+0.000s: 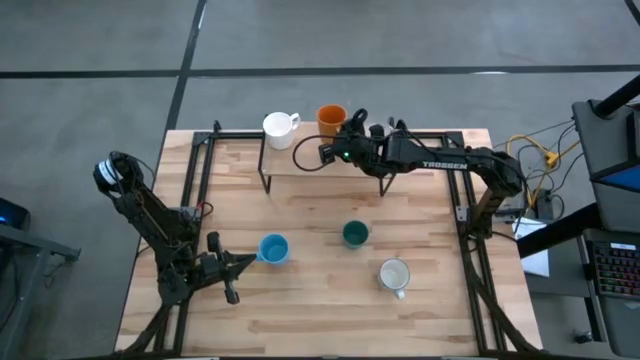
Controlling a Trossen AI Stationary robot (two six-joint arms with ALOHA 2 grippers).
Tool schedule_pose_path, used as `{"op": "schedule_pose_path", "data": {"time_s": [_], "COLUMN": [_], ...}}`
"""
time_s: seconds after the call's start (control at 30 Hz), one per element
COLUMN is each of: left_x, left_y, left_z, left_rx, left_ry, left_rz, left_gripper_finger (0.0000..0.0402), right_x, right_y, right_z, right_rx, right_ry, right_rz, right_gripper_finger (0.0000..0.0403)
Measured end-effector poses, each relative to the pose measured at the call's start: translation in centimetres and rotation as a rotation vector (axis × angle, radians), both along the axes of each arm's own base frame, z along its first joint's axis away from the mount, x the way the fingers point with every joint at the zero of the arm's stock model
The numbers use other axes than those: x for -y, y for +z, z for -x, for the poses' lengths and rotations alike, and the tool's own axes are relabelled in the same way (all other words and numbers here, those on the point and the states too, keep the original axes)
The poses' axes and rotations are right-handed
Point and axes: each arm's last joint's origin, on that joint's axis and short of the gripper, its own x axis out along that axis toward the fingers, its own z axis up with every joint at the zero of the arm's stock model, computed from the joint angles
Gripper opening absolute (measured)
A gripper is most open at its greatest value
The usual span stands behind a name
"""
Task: Stack small to large cups/mugs on shelf
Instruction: Put the orange cup on the shelf
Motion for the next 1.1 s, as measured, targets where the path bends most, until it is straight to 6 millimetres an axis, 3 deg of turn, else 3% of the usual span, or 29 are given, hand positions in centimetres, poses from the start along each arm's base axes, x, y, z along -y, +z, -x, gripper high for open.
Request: {"op": "schedule_pose_path", "data": {"time_s": [0.3, 1.1], "left_x": [-0.1, -0.1], "left_y": [0.0, 0.0], "left_z": [-0.1, -0.1], "left_rx": [0.0, -0.001], "left_ry": [0.004, 0.006], "left_rz": [0.0, -0.002], "left_gripper_finger": [0.0, 0.0], "right_x": [0.2, 0.1], "right_y": [-1.5, -1.7], "right_z": [-0.1, -0.1], "right_rx": [0.023, 0.031], "right_ry": [-0.007, -0.002], "right_rz": [0.009, -0.009], "right_gripper_finger": [0.0041, 0.0052]}}
